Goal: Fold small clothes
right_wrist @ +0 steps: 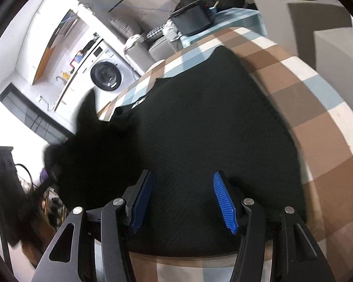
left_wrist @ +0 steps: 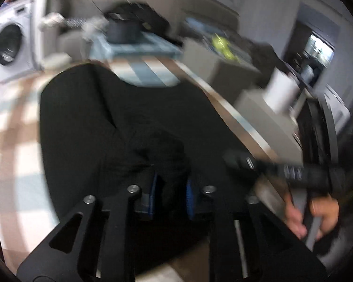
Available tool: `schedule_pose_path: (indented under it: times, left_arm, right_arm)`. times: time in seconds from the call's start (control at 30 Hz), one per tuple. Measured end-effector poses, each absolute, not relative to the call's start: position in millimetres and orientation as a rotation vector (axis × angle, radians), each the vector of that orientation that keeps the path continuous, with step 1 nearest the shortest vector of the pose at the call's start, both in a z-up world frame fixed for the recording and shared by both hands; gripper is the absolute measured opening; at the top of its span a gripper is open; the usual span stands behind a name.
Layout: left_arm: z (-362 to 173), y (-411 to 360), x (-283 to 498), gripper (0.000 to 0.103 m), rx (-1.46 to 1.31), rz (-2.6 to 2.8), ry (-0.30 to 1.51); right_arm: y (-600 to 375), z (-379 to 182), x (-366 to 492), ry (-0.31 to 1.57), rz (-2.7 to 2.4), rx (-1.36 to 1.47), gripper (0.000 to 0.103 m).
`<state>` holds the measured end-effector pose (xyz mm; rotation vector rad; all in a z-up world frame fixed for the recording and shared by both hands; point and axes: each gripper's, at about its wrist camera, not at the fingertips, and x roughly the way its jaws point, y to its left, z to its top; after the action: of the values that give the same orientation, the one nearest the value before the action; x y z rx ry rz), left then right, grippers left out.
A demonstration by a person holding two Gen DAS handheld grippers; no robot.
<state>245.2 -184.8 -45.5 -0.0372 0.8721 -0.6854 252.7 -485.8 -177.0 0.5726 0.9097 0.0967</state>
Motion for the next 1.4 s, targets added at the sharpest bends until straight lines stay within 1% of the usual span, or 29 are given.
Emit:
schedule_pose_path:
  times: [0.03,0.07,0.1,0.13,0.17,0.23,0.33,0.5,0.53,0.57,0.6,0.63,0.67,0.73,0.77,0.83,0.87,1.03,1.1,1.13,1.17,1.2,1.23,1.33,1.4]
  left_arm:
    - [-50,-184,241,0.027,-0.062,-0.715,0.886]
    - [-52,-179,238,0.035,-0.090,-0.714,0.895]
    - [-53,-173,236,0.041,-0.114,-0.700,0.897]
    - [-52,-164,235,0.053,-0.146,-0.686,0.894]
    - [-51,-150,233,0.059,-0.177,-0.661,0.883]
    - [-54,-123,231,0.063,-0.212,-0.599,0.862]
    - [-60,-79,233,0.064,-0.249,-0.476,0.852]
    - [-81,-31,246,0.063,-0.329,-0.363,0.903]
    - [-83,-26,247,0.063,-0.339,-0.355,0.904]
    - [-84,-21,248,0.063,-0.340,-0.351,0.902]
    - [-87,-19,250,0.063,-0.341,-0.348,0.899]
    - [-88,-16,252,0.063,-0.342,-0.345,0.897]
    - [-89,-13,253,0.063,-0.342,-0.346,0.898]
    - [-90,-16,251,0.063,-0.336,-0.349,0.895]
    - [-89,-16,249,0.063,-0.328,-0.354,0.892]
    - [-87,-22,246,0.063,-0.312,-0.363,0.896]
    - [-87,-25,244,0.064,-0.302,-0.379,0.905]
    - [-101,-55,241,0.064,-0.206,-0.442,0.990]
    - [-106,-65,235,0.064,-0.171,-0.471,1.021]
    - [-109,-69,231,0.064,-0.153,-0.491,1.034]
    - [-111,-73,227,0.064,-0.130,-0.493,1.040]
    - [-114,-76,223,0.064,-0.100,-0.495,1.049]
    - [-117,-79,221,0.064,-0.075,-0.498,1.061]
    - [-123,-80,212,0.064,-0.041,-0.501,1.086]
    - [-121,-75,207,0.064,-0.065,-0.518,1.082]
  right_arm:
    - [-489,-177,252,0.910,0.095,0.582,0.055]
    - [-491,-177,253,0.910,0.105,0.595,0.055]
    - [-492,-177,254,0.911,0.117,0.603,0.055]
    - [-493,-177,255,0.912,0.137,0.616,0.055]
    - [-494,-177,256,0.915,0.159,0.626,0.056]
    - [-487,-181,266,0.943,0.218,0.639,0.058]
    - [-474,-189,282,0.989,0.303,0.679,0.058]
    - [-446,-208,311,1.075,0.359,0.661,0.058]
    - [-442,-211,314,1.078,0.365,0.654,0.055]
    - [-435,-210,315,1.069,0.366,0.618,0.041]
    - [-429,-209,314,1.067,0.369,0.586,0.030]
    - [-423,-207,314,1.071,0.386,0.549,0.011]
    - [-416,-204,311,1.057,0.409,0.517,0.006]
    - [-413,-188,300,0.958,0.491,0.540,0.005]
    - [-413,-175,292,0.902,0.533,0.556,0.005]
    - [-418,-163,280,0.877,0.549,0.602,0.005]
    - [-422,-163,276,0.900,0.530,0.608,0.005]
    - [-426,-199,268,1.114,0.274,0.390,0.006]
    - [-431,-197,264,1.092,0.253,0.407,0.015]
    - [-433,-193,262,1.069,0.241,0.416,0.024]
    - [-437,-185,260,1.023,0.235,0.437,0.030]
    - [-439,-180,259,0.994,0.238,0.460,0.033]
    - [-440,-176,260,0.967,0.254,0.490,0.038]
    - [-426,-175,270,0.973,0.334,0.521,0.041]
    - [-409,-183,281,1.016,0.393,0.527,0.043]
